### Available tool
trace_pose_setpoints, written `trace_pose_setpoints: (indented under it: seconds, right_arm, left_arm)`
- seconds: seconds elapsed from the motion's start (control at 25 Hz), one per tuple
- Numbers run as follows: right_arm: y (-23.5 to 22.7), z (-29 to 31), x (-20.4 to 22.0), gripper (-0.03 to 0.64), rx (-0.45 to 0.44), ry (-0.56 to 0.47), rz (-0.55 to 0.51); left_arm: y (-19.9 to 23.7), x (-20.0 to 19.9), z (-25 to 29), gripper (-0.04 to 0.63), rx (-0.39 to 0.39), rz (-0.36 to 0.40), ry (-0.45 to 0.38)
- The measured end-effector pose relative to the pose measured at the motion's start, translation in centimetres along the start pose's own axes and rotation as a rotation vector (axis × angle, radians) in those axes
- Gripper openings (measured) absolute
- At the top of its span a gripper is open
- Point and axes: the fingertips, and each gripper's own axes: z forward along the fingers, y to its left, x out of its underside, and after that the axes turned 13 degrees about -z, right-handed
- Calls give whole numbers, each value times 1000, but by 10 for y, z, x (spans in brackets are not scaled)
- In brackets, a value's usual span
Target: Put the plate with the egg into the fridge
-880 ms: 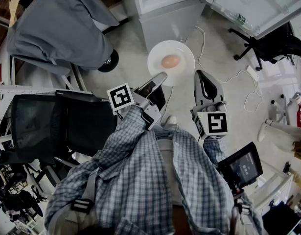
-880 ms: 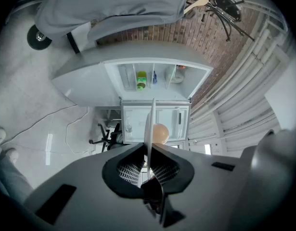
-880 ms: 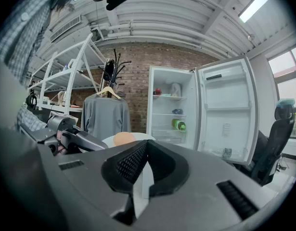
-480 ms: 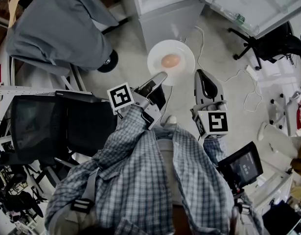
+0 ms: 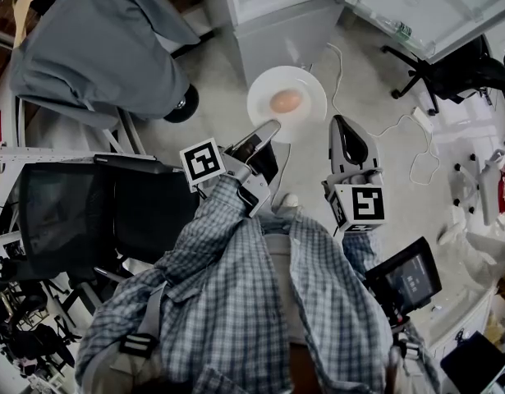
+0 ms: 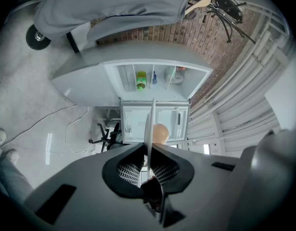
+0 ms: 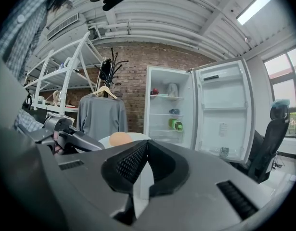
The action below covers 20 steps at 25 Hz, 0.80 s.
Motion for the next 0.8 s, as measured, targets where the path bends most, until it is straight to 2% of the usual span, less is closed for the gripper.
trace_pose_setpoints:
  seconds: [0.56, 0.72, 0.8]
  right_arm:
    - [26, 2, 2, 6, 30, 31, -32]
    - [37, -2, 7, 6, 22, 94, -27]
    - [39, -2, 7, 6, 22, 92, -23]
  left_arm:
    - [-3, -18, -28, 26, 7, 4, 24]
    - [-2, -21, -35, 26, 7, 4, 24]
    - [-2, -22, -36, 26, 4, 2, 22]
